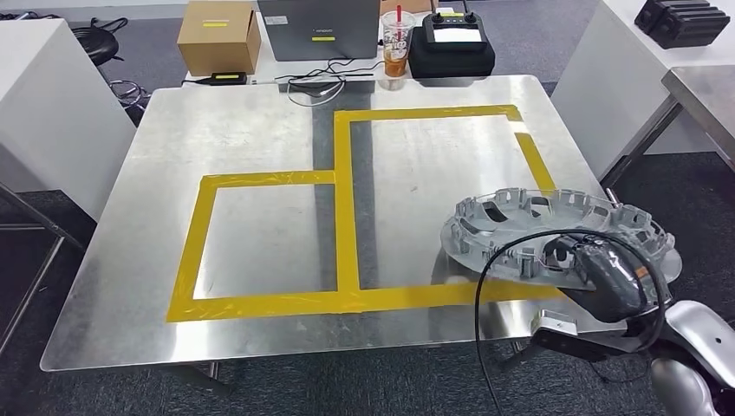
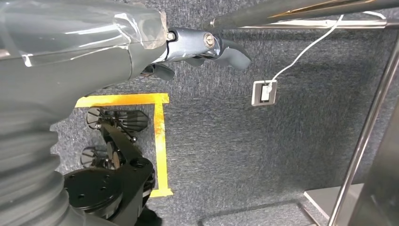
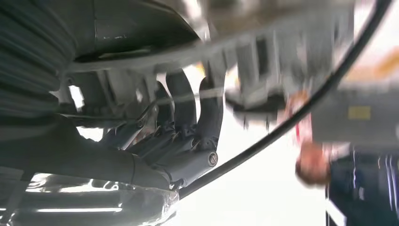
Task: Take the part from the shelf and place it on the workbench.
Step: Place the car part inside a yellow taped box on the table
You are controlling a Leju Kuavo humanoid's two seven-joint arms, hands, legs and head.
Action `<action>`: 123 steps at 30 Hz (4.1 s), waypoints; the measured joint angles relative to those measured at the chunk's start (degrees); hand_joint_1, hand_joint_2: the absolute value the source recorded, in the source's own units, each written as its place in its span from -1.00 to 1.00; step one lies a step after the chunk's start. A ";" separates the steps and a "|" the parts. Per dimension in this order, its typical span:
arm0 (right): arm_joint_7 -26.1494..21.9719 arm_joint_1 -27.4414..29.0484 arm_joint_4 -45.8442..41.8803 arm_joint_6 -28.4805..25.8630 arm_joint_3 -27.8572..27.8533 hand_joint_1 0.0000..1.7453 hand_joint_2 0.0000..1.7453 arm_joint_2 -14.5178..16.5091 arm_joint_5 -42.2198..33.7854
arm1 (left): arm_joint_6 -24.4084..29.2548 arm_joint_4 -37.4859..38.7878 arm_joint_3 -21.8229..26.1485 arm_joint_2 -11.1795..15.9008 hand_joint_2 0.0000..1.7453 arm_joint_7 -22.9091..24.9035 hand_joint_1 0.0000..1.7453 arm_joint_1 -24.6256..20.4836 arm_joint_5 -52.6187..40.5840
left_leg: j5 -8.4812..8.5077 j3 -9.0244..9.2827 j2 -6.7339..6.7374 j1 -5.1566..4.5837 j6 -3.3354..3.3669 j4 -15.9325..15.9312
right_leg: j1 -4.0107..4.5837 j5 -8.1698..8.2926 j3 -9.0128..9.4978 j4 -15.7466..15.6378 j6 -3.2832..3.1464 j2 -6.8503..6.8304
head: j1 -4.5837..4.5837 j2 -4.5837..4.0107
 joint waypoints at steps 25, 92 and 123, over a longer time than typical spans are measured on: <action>-2.98 -20.80 41.67 -5.58 24.23 1.00 1.00 -3.33 4.54 | 3.11 2.13 -0.05 1.51 1.00 -3.00 -1.00 -1.71 -4.73 | -1.07 0.16 0.26 -0.15 -0.66 1.00 | -0.01 7.36 7.35 -15.88 0.24 0.09 | 0.01 0.00; -5.67 -47.76 68.39 -7.03 48.14 -1.00 -1.00 17.92 4.92 | 11.39 23.81 -12.45 13.84 -1.00 -14.40 -1.00 -1.26 -11.36 | 0.89 -1.25 0.07 0.49 -0.52 0.52 | 0.60 3.18 0.67 -4.64 -0.87 0.37 | 0.07 0.00; 0.10 -9.22 6.09 -26.10 5.23 -1.00 -1.00 14.02 18.80 | 1.31 6.07 -5.96 4.00 -1.00 -11.45 -1.00 -0.04 -8.21 | -0.20 -0.30 0.03 0.58 -0.33 0.49 | 0.40 1.55 0.74 -3.11 -0.36 0.06 | -0.03 0.00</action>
